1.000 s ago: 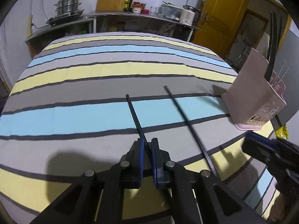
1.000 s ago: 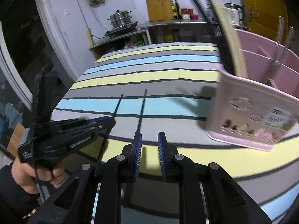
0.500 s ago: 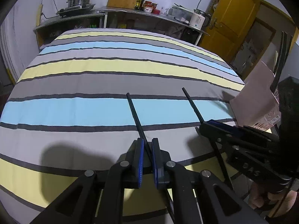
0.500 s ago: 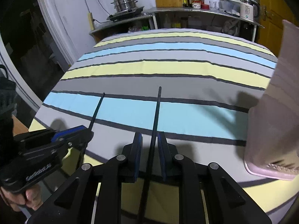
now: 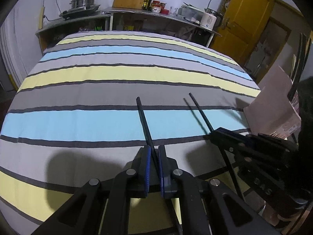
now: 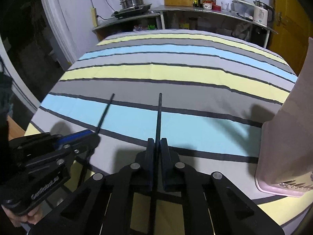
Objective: Organize utensils
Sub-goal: 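Grasp a black chopstick with the left tool while the right tool grasps another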
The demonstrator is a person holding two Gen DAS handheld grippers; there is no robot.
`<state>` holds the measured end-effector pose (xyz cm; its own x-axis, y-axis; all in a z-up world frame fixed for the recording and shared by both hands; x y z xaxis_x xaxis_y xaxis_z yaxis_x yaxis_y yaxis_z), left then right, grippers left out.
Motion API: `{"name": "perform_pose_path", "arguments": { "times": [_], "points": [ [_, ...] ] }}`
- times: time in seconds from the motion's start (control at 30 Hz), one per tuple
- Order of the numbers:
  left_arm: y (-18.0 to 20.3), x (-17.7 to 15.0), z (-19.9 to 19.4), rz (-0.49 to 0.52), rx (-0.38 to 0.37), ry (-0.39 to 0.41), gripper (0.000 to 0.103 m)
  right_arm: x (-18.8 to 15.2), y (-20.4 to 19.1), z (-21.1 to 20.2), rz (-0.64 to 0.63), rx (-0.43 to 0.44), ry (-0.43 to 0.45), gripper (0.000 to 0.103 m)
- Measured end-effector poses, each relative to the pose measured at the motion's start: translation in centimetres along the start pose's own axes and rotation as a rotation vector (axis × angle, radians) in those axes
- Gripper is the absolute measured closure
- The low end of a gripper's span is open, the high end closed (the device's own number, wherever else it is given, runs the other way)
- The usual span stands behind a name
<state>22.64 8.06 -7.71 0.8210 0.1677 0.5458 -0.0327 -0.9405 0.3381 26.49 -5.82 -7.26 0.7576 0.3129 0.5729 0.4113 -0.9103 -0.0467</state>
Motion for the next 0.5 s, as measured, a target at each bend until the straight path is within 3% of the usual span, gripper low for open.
{"name": "perform_pose_path", "arguments": {
  "times": [0.5],
  "points": [
    [3.6,1.5,-8.9,0.043,-0.096,0.162,0.098,1.0,0.9,-9.2,0.047,0.062,0.170,0.098]
  ]
}}
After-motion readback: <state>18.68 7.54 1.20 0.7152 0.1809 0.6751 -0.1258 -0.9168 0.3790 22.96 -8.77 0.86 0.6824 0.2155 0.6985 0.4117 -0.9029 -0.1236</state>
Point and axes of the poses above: each gripper's, at about its wrist camera, not at the fingertips, and z roughly the way its jaws point, y to its right, x to its top, the point moved 1 cm from there along z, roughly the way its jaws point, and after that the axes turned 8 degrees about -x, right-handed, at the moved point
